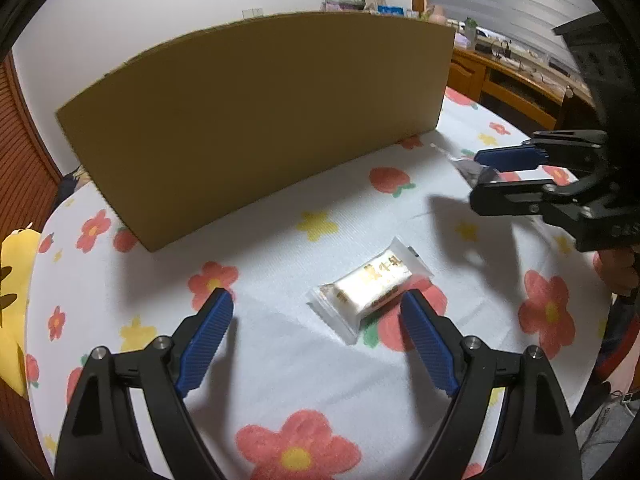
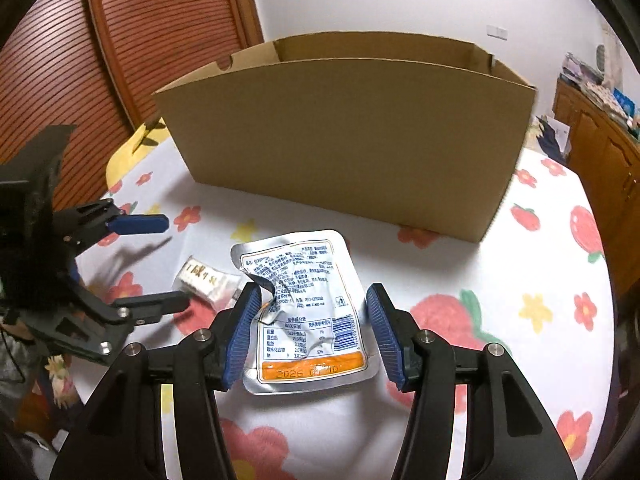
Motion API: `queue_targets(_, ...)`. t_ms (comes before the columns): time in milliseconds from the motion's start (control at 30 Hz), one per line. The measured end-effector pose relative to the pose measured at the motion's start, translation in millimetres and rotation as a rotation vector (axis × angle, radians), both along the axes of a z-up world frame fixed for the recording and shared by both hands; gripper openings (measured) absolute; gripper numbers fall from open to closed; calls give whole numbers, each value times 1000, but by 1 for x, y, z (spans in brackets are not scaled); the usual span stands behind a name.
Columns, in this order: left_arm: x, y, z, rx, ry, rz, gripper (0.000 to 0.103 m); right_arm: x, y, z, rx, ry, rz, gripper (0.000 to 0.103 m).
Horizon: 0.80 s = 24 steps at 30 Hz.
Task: Organize snacks
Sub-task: 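Grasp the white wafer packet with the left tool while the right tool grasps the silver pouch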
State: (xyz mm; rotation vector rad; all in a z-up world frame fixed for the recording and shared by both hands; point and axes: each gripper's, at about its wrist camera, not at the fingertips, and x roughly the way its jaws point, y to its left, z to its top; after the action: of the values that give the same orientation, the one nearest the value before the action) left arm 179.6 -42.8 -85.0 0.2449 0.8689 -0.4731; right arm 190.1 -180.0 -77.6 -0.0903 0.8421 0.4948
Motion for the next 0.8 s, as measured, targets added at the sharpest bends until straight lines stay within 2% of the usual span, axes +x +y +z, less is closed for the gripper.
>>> queue_targets(233,9,-7,0,-6,20,4,86,-9,1,-5,-38,-19,-3,56)
queue_targets(333,11,-9,0,-9,33,0,82,-9,1,-6,-42,-15,-3,56)
queue_targets(467,12,-10,2,-23,47,-7,64,-7,-1,-8,-46,-11,-11,56)
queue_targets(600,12,-12,3,-29,47,-8,54,-6,-2,-11,-48,-5,-16,56)
queue_targets(667,12,-13,3,-36,47,-12,41,-6,-2,-14,-53,-3,-18,56)
queue_targets(800,11,-14,4,-37,43,-11,29,-5,-3,-16,-50,-1,-18,56)
